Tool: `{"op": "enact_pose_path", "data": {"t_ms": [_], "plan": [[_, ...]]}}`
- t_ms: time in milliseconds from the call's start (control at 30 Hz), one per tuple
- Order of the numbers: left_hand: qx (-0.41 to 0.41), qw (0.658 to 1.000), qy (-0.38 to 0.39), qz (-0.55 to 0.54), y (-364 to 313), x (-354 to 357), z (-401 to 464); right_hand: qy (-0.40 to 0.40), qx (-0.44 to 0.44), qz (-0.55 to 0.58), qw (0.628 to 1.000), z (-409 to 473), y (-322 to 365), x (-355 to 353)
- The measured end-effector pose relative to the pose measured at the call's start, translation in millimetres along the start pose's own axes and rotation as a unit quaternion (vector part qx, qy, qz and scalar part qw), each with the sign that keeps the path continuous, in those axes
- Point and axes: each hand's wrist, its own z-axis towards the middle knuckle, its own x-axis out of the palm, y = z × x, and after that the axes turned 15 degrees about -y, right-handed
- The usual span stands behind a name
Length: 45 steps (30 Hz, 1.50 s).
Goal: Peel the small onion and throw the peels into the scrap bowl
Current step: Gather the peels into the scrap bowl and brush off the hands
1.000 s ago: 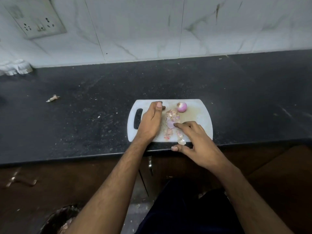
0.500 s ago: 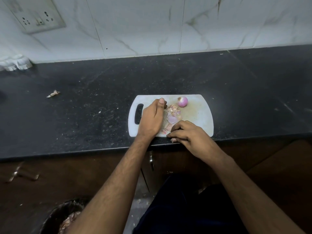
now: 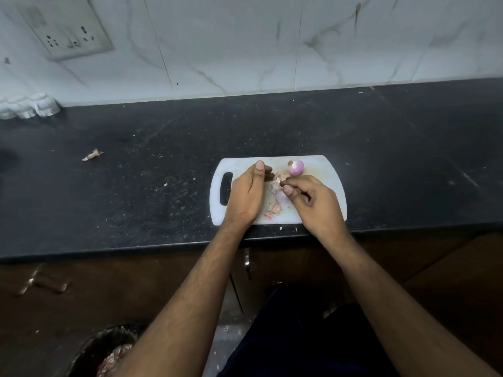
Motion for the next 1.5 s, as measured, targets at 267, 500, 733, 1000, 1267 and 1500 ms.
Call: {"op": "enact_pose_path", "data": {"t_ms": [267, 500, 733, 1000, 1267, 1500], "plan": [[-0.075, 0.993, -0.025, -0.092, -0.2, -4.7, 6.2, 0.132, -0.134, -0.094, 0.978, -14.4, -2.6, 0.3], [-0.063, 0.995, -0.015, -0.074, 0.6, -5.6, 5.5, 0.133, -0.102, -0.118, 0.979, -8.2, 7.1, 17.7], [-0.071, 0.997, 0.039, -0.016, -1.5, -4.2, 4.5, 0.092, 0.01, -0.072, 0.993, 15.7, 7.1, 19.1], [-0.063, 0.983, 0.123, 0.124, -13.9, 5.0, 7.5, -0.065, -0.011, -0.092, 0.994, 10.8, -0.3, 15.4], [-0.043, 0.986, 0.138, 0.085, -17.9, 25.1, 30.8, -0.05, 0.006, -0.058, 0.997, 6.4, 1.4, 12.5], [-0.065, 0.984, 0.159, 0.037, -25.8, 25.5, 27.5, -0.078, 0.048, -0.054, 0.994, 11.0, -0.7, 8.6]]}}
